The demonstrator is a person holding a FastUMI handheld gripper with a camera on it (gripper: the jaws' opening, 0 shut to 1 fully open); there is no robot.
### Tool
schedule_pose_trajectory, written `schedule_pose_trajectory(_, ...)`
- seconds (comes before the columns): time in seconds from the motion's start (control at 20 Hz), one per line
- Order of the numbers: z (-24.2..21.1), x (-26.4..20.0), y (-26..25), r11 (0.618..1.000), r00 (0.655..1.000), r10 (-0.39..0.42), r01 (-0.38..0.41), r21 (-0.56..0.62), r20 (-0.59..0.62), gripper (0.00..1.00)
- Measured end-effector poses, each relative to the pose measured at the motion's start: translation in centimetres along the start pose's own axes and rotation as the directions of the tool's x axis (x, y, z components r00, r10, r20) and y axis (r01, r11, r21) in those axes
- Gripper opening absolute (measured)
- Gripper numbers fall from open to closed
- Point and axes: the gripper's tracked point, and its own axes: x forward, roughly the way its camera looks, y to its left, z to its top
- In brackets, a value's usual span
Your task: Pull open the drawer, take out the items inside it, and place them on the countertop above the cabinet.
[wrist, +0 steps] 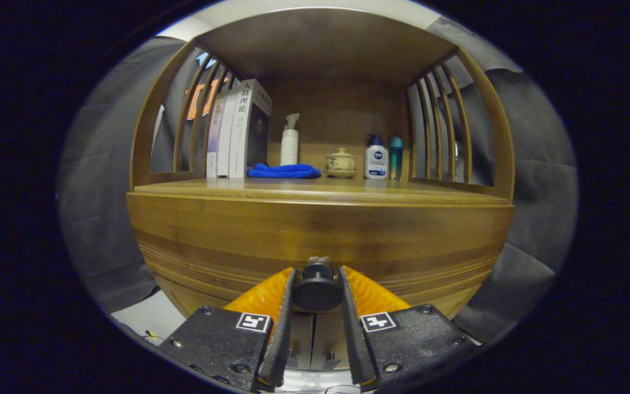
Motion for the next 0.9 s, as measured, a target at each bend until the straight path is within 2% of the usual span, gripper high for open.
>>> schedule_pose_trajectory(0.1, 0.0, -0.1, 0.0, 1.0, 1.0, -0.012, 0.012, 0.002, -0.007, 0.43)
schedule_pose_trajectory(0.25, 0.0, -0.2, 0.0, 1.0, 0.999, 0.013, -0.012, 0.026, -0.035, 0.36)
schedule_pose_trajectory(0.35, -0.1, -0.9, -0.2, 1.0, 0.999, 0.01, -0.009, 0.007, -0.04, 0.35)
schedule_pose_trajectory(0.9, -2.2, -11.0, -0.8, 1.0, 0.998, 0.019, -0.02, -0.001, -0.062, 0.34)
